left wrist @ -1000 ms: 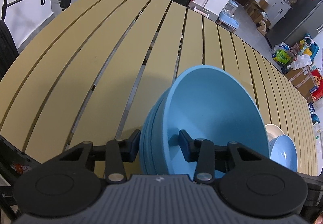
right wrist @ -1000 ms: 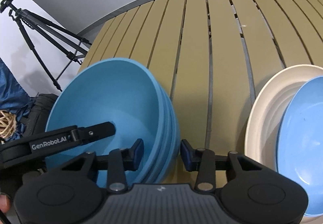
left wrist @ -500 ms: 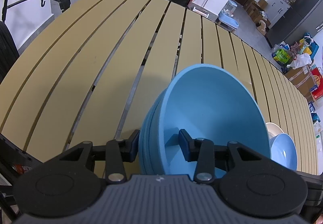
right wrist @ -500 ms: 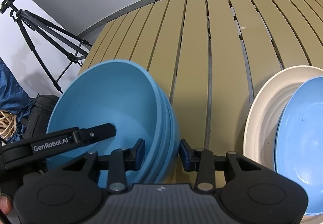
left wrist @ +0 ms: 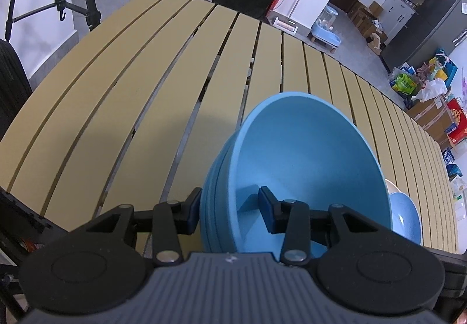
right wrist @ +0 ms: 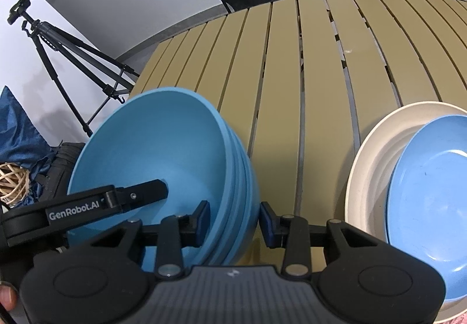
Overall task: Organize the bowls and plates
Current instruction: 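Lift and carry the bowl stack with both tools over the cream plate stack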
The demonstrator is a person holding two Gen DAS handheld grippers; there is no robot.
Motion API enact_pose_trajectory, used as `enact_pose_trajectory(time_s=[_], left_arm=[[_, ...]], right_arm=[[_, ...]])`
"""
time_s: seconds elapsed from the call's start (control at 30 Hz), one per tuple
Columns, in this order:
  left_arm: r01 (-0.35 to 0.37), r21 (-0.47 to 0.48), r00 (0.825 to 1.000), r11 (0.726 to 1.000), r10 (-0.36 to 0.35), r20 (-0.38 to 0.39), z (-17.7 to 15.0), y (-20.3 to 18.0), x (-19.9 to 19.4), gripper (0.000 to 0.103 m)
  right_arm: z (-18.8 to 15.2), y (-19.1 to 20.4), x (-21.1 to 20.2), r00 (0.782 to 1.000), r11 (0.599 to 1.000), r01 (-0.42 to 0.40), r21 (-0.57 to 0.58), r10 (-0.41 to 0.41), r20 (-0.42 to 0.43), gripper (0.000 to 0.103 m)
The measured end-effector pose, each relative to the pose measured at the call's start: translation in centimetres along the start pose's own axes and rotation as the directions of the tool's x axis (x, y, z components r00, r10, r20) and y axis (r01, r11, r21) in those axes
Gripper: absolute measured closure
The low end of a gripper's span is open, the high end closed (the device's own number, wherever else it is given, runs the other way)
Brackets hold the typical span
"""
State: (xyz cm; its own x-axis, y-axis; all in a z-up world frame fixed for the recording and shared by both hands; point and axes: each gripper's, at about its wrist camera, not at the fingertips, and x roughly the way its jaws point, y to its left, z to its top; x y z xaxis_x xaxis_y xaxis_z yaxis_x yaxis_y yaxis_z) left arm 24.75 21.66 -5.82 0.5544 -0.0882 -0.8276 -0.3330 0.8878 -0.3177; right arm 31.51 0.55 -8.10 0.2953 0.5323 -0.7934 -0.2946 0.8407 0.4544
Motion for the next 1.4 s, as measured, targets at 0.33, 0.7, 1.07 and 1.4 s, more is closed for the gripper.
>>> enact_pose_trajectory(time_s=[0.33, 0.7, 1.07, 1.4], left_arm=[[0.004, 0.016, 0.999, 1.0, -0.004, 0.039, -0.7, -1.2, -2.6, 0.062], [0.02, 0.032, 0.997, 0.999, -0.022, 0.08, -2.0, -3.0, -5.6, 0.062], [0.033, 0.077, 0.992, 0.997, -0.042, 0.118, -3.2, -5.7, -8.2, 0.061], [0.053, 0.122, 0.99, 0.991, -0.068, 0.127, -4.0, -8.8, -8.9, 0.061]], right_arm=[[-0.6, 0.3, -2.4, 0.999, 1.0, -0.013, -0.007, 0.013, 0.041, 0.068], [-1.9, 0.1, -5.8, 0.995, 1.0, -0.023, -0.012, 0.024, 0.098, 0.069], [-3.1, -1.1, -9.2, 0.987, 1.0, -0.028, -0.01, 0.029, 0.156, 0.069], [-4.0, -2.7, -12.4, 0.977, 1.0, -0.021, 0.019, 0.016, 0.211, 0.07]])
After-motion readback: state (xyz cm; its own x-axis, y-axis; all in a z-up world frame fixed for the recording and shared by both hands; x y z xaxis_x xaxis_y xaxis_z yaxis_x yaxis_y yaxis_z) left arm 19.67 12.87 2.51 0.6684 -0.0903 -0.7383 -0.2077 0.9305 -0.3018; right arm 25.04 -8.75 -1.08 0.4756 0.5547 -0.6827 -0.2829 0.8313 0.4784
